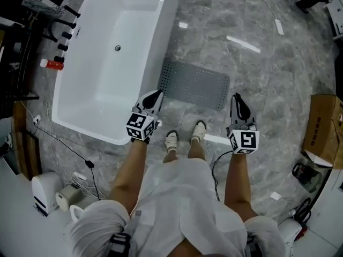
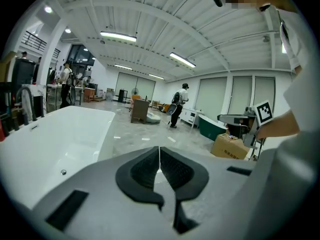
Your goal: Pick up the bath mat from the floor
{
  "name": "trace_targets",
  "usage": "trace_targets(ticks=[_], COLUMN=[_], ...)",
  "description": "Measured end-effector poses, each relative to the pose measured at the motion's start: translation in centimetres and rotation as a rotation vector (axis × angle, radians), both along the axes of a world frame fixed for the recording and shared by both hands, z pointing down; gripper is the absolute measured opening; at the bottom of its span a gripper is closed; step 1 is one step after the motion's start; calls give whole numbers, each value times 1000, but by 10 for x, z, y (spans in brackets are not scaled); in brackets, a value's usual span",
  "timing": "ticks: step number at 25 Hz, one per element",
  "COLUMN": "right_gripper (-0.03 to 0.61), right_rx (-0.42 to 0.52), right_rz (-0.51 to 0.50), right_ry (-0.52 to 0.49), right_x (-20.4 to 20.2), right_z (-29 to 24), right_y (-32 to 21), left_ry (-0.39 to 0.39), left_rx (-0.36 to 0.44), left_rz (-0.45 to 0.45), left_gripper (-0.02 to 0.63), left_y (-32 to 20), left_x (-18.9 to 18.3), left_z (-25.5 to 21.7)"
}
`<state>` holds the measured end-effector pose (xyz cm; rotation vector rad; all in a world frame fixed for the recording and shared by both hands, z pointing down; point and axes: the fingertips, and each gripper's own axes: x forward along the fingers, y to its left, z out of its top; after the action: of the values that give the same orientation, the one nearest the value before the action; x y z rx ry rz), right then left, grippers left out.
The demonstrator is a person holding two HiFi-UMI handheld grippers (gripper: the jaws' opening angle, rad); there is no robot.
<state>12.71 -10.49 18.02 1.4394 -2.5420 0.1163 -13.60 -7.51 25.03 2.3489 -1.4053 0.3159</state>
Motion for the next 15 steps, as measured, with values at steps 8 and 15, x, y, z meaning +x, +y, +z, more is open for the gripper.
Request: trace_targets(ticks=[8, 15], right_gripper=[40, 69], right_rx=[-7, -23], right_rz=[-29, -66], right_ry=[-23, -45], right_x=[-18, -52], right_z=[112, 228], right_y=[-48, -89], left_ry=[-60, -43], left_rx=[-112, -318], left_rz=[-48, -130], left_gripper=[15, 26], left_y=[-27, -45], left_x=[1, -3], left_z=[142, 308])
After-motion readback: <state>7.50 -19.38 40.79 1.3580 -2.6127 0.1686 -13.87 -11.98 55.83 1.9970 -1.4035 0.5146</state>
